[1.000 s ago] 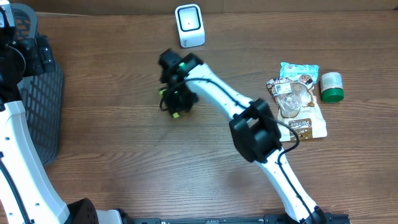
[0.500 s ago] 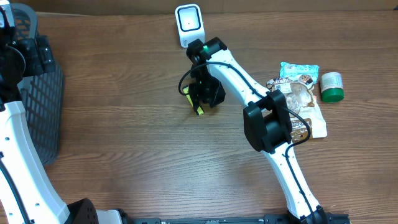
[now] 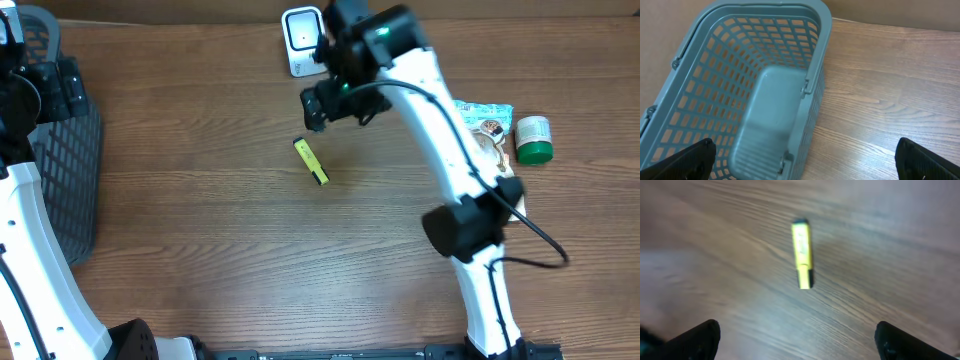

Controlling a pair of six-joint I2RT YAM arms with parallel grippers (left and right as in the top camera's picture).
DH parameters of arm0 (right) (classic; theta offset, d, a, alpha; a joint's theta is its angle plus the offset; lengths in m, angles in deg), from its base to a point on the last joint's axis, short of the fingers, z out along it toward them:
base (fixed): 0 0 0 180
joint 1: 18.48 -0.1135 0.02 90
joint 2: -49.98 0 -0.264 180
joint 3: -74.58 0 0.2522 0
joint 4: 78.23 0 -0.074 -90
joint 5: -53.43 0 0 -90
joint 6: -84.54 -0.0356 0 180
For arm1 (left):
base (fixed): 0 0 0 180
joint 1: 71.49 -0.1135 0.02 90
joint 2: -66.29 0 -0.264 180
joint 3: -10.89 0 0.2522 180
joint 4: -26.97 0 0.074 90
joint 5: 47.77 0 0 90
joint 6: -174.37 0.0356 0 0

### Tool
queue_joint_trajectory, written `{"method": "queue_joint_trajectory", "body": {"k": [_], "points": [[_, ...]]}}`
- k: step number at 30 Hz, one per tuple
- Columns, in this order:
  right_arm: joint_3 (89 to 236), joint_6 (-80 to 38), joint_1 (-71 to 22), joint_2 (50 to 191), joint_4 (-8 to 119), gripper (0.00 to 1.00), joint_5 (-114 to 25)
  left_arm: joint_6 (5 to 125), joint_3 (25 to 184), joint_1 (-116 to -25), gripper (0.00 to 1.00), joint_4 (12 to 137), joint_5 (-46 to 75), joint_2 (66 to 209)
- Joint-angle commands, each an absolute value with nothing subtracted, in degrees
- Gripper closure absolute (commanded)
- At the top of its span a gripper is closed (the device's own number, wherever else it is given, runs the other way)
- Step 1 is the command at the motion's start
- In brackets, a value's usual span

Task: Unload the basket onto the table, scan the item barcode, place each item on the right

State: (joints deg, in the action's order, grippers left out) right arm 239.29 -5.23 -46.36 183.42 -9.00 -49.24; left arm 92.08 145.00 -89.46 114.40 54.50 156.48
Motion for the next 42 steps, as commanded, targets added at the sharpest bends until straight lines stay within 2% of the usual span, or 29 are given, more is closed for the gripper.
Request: {"method": "queue_joint_trajectory", "body": {"k": [1, 8, 14, 22, 28, 35, 42], "points": [[238.6, 5.1, -46.4, 182.7, -8.9, 0.0, -55.9, 92.7, 145.3, -89.0, 0.0, 114.2, 54.6, 156.9], [223.6, 6.6, -46.1, 182.7, -1.6, 0.02, -56.2, 92.7, 145.3, -89.0, 0.0, 114.2, 54.6, 156.9], [210.2, 2.2, -46.1, 182.7, 8.7, 0.3, -56.2, 92.7, 145.3, -89.0, 0.0, 114.2, 54.6, 156.9], [202.1, -0.6, -47.9, 182.7, 21.8, 0.47, -53.7, 92.7, 145.3, -89.0, 0.0, 114.2, 54.6, 156.9], [199.1, -4.2, -48.1, 182.7, 24.9, 0.59, -49.3, 92.7, 145.3, -89.0, 0.0, 114.2, 54.6, 156.9], [198.9, -5.7, -48.5, 182.7, 27.4, 0.65, -49.3, 92.7, 145.3, -89.0, 0.0, 114.2, 54.6, 156.9], [198.8, -5.8, -50.0, 182.7, 30.8, 0.64, -49.0, 92.7, 145.3, -89.0, 0.0, 114.2, 54.6, 156.9]]}}
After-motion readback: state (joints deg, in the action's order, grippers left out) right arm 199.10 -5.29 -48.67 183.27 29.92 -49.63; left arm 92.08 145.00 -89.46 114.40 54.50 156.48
